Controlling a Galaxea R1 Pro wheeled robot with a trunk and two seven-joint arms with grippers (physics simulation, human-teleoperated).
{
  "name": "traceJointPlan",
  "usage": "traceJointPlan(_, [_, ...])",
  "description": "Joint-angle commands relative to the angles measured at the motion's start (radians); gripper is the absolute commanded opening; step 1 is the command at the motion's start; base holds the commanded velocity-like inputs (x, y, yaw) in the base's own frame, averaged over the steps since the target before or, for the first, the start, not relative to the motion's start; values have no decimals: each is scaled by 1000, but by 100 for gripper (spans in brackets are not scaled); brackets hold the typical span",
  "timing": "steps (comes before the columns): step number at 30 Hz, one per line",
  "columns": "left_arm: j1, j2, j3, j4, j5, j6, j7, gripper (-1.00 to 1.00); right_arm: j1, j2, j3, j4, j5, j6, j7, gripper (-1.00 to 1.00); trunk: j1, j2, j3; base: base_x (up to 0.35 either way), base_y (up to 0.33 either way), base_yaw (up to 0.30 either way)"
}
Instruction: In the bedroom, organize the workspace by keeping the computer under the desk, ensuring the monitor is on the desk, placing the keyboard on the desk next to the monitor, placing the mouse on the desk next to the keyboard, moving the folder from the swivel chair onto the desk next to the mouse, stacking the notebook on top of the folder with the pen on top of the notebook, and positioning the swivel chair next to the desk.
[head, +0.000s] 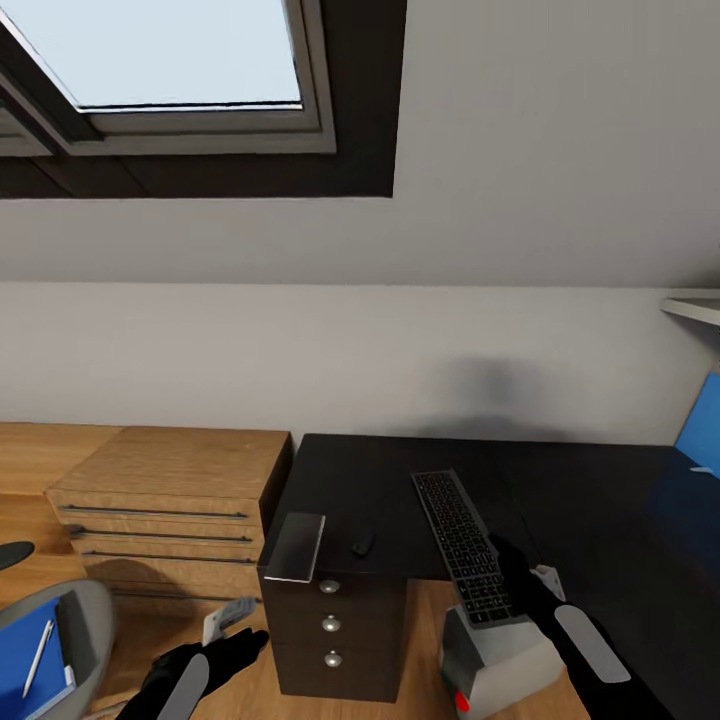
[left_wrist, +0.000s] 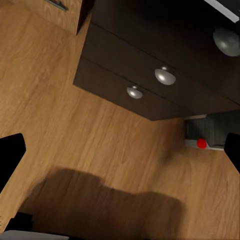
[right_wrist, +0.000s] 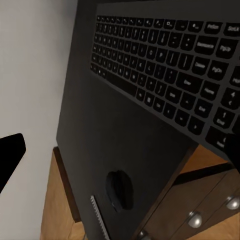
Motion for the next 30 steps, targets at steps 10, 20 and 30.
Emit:
traceJointPlan(10, [-1, 2, -3, 10, 9, -11, 9, 100, -1, -1, -1, 1, -6, 4, -1, 100, 39, -72, -34, -210, 0, 0])
traceJointPlan(20, [-1, 5, 0, 11, 9, -12, 10, 100, -1, -3, -3, 17, -6, 4, -2, 100, 77, -142, -65, -46, 0, 0])
traceJointPlan(30, [-1, 5, -1, 10, 7, -15, 10, 100, -1, -6, -10, 77, -7, 3, -3, 100, 116, -212, -96, -2, 0, 0])
